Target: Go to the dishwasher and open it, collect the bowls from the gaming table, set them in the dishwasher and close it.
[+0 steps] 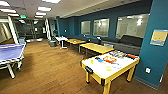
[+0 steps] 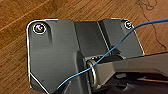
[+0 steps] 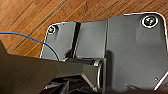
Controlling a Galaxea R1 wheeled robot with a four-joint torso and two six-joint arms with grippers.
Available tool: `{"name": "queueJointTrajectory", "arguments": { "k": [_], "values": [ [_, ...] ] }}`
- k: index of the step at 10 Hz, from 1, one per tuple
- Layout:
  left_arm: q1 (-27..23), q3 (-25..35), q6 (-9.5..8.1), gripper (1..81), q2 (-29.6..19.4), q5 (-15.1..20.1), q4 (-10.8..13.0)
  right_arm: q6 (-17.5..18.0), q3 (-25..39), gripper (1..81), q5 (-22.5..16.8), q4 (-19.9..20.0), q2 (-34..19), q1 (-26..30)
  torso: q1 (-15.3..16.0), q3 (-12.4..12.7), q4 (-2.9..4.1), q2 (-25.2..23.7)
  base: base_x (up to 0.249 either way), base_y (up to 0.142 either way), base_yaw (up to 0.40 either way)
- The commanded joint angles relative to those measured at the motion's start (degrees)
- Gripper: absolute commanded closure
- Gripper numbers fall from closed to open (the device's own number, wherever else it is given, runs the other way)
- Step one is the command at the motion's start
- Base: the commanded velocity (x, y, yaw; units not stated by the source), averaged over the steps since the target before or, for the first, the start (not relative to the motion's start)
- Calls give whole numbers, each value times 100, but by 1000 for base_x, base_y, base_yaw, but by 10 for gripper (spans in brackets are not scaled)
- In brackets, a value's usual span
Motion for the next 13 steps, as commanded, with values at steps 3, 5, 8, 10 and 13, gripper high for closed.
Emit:
{"name": "queueJointTrajectory", "arguments": {
  "k": [3, 5, 8, 10, 13],
  "values": [
    [-265, 27, 40, 10, -24, 267, 47, -22, 51, 10, -202, -83, 22, 284, 0, 0, 0, 0, 133, 0, 0],
    [-264, 27, 40, 10, -24, 267, 56, -13, 51, 10, -202, -83, 22, 293, -2, 0, 0, 0, 133, 0, 0],
    [-265, 27, 40, 10, -24, 267, 65, -21, 51, 10, -202, -92, 13, 293, 5, 0, 0, 2, 131, 0, 0],
    [-265, 27, 40, 10, -24, 275, 56, -22, 51, 10, -193, -91, 13, 293, 5, 0, 0, 2, 109, 0, 0],
    [-265, 27, 40, 10, -33, 267, 47, -22, 51, 10, -193, -92, 22, 284, 2, 0, 0, 2, 93, 0, 0]
  ]
}}
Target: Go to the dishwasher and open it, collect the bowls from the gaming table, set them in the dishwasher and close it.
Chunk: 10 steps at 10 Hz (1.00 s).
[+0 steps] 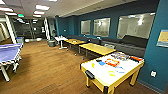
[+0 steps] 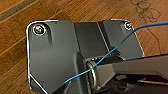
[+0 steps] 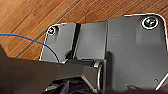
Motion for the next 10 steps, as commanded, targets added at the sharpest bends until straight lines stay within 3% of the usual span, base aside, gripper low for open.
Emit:
{"name": "queueJointTrajectory", "arguments": {
  "k": [1, 10],
  "values": [
    [-254, 27, 40, 10, -34, 281, 39, -19, 51, 10, -204, -88, 19, 266, 0, 0, 0, 0, 84, 0, 0],
    [-254, 27, 40, 10, -42, 282, 30, -19, 51, 10, -204, -88, 19, 266, 0, 0, 0, 0, 80, 63, 0]
  ]
}}
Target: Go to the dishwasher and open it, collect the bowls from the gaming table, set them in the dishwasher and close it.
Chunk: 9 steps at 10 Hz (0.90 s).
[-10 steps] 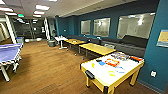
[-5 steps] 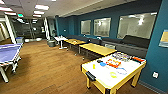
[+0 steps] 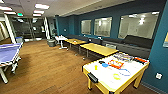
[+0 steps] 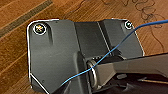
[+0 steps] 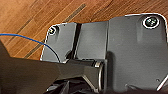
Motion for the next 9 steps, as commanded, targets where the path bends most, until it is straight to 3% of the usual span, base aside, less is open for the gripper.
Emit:
{"name": "queueJointTrajectory", "arguments": {
  "k": [1, 9],
  "values": [
    [-253, 27, 40, 10, -37, 273, 21, -23, 51, 10, -206, -90, 18, 277, 0, 0, 0, 0, 80, 63, 0],
    [-245, 36, 48, 10, -37, 273, 47, -23, 51, 10, -206, -90, 18, 268, -6, 0, 0, 0, 87, 63, 0]
  ]
}}
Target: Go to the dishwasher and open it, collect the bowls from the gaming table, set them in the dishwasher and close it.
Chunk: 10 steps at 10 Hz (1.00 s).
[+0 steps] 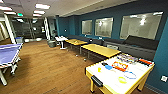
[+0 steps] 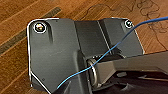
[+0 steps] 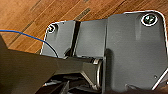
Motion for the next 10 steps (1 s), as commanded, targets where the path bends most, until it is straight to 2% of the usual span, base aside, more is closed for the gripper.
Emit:
{"name": "queueJointTrajectory", "arguments": {
  "k": [1, 10],
  "values": [
    [-281, 31, 40, 10, -14, 267, 47, -19, 56, 10, -199, -88, 19, 317, 0, 0, 0, 0, 123, 62, 0],
    [-288, 31, 40, 10, -6, 267, 47, -19, 56, 10, -199, -88, 19, 317, 2, 0, 0, 0, 124, 62, 0]
  ]
}}
